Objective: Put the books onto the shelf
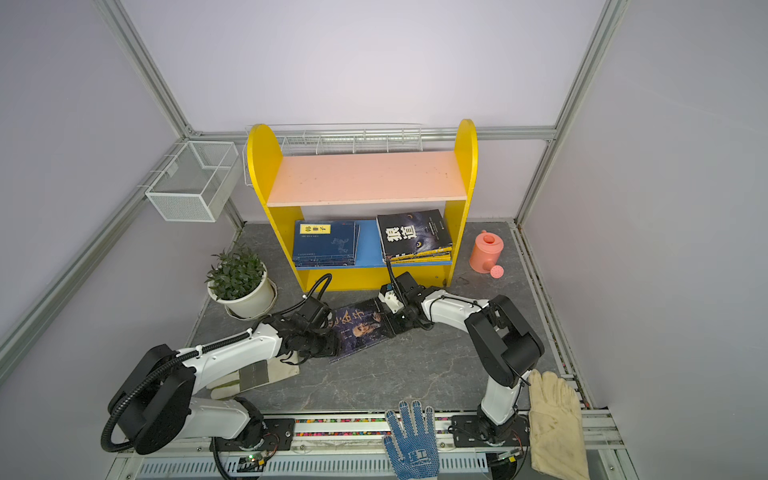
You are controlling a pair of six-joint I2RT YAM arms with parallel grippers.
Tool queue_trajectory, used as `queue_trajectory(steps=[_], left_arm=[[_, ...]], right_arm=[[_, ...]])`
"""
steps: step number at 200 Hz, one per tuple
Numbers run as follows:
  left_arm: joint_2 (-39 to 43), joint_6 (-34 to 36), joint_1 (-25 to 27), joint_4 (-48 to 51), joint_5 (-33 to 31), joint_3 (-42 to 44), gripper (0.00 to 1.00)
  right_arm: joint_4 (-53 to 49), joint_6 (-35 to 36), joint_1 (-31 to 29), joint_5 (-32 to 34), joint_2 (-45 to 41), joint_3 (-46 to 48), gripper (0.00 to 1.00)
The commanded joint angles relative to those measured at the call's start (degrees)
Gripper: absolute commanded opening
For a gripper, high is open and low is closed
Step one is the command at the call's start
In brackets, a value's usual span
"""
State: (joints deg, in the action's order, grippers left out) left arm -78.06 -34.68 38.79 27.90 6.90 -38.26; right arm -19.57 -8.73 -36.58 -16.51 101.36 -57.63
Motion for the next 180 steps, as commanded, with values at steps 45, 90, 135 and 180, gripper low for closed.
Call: queue_trajectory(steps=[45, 90, 135, 180], left_arm=[[-1.0, -1.8, -5.3, -1.8, -3.1, 0.6, 0.62], [-7.5, 0.2, -4.2, -4.5, 3.5, -0.7, 0.46], [-10.8, 2.8, 0.6, -3.8, 7.0, -5.2, 0.43], [-8.1, 2.8, 0.7, -3.4, 5.9, -5.8, 0.42]], right_arm=[[1.4, -2.0, -0.3, -2.0, 3.8, -0.8, 0.59], [1.5, -0.5, -1.7, -7.8, 3.2, -4.1, 0.57], [3.4, -0.7, -2.1, -14.6, -2.5, -6.1, 0.52], [0.9, -0.6, -2.1, -12.6, -8.5, -6.5, 0.44]])
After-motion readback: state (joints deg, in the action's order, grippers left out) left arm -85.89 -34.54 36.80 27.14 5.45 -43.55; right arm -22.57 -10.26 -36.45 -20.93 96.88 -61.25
